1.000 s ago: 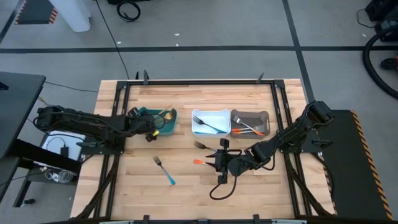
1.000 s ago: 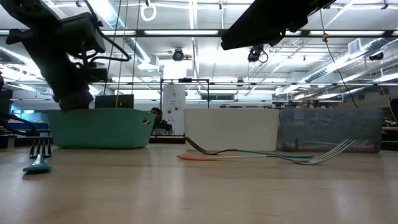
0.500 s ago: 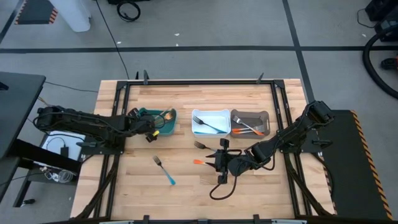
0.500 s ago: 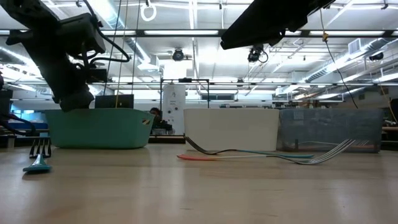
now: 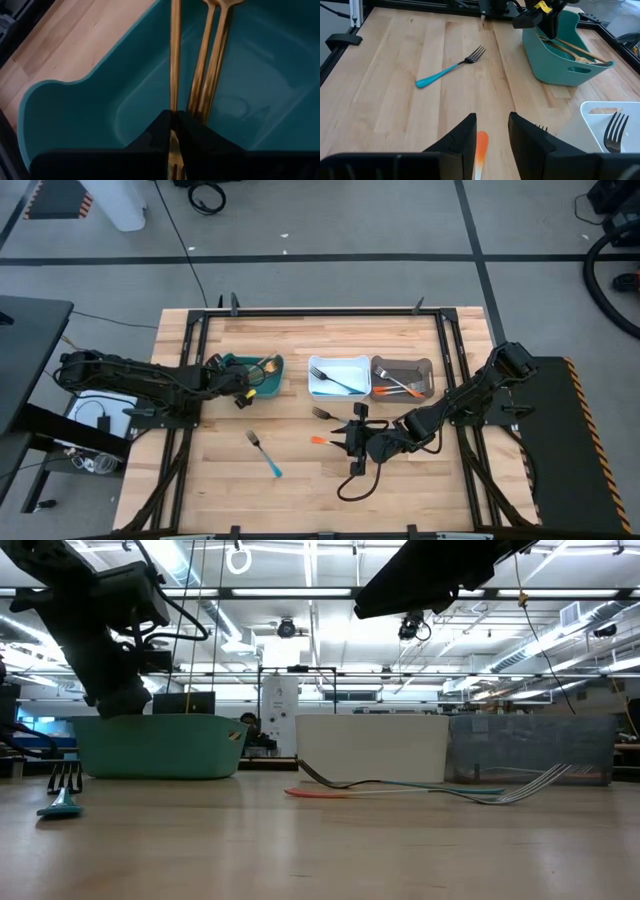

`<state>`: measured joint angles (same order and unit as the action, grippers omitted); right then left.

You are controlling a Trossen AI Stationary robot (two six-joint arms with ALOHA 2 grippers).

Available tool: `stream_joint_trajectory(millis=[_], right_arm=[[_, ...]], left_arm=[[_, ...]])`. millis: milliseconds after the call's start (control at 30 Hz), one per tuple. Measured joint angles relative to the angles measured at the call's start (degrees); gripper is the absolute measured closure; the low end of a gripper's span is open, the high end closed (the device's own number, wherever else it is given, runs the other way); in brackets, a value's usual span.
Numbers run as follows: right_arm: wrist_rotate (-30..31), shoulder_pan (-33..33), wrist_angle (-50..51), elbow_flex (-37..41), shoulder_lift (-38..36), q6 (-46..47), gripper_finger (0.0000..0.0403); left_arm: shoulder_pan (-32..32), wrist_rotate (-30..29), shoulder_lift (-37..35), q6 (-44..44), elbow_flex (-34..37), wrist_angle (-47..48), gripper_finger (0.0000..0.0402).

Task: Sort silverware by color (type)
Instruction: Put the gold fork into the green bin, then put the left blue fork into the white bin

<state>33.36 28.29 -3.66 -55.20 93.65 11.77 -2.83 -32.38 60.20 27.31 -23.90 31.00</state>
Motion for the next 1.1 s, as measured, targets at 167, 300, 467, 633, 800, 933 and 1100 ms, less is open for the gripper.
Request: stream_joint_trajectory(millis=[167, 300, 467, 633, 800, 933, 1100], right_arm=[[0.0, 0.0, 0.0, 0.0, 0.0, 0.0, 0.0284], [0.0, 0.0, -0.2, 0.0, 0.0, -0.4, 0.0284], [0.0, 0.0, -0.6, 0.0, 0.0, -1.3, 0.0284], [0.0, 0.0, -0.6, 0.0, 0.0, -1.4, 0.0284], [0.0, 0.0, -1.0, 0.0, 0.0, -2.7, 0.0284], [0.0, 0.0, -1.7, 0.0, 0.0, -3.8, 0.0284], [0.0, -0.1, -1.7, 0.0, 0.0, -5.2, 0.0284]], left_arm=[[0.0, 0.0, 0.0, -0.9, 0.0, -1.7, 0.0345], [0.0, 0.0, 0.0, -0.6, 0.0, -2.7, 0.0341], [0.0, 0.0, 0.0, -1.2, 0.0, -4.1, 0.034], [0.1, 0.4, 0.0, 0.2, 0.0, -6.0, 0.034], [0.1, 4.0, 0.0, 11.7, 0.0, -10.2, 0.034], [0.1, 5.7, 0.0, 14.3, -0.1, -13.9, 0.034], [0.1, 5.7, 0.0, 12.2, -0.1, -15.6, 0.034]])
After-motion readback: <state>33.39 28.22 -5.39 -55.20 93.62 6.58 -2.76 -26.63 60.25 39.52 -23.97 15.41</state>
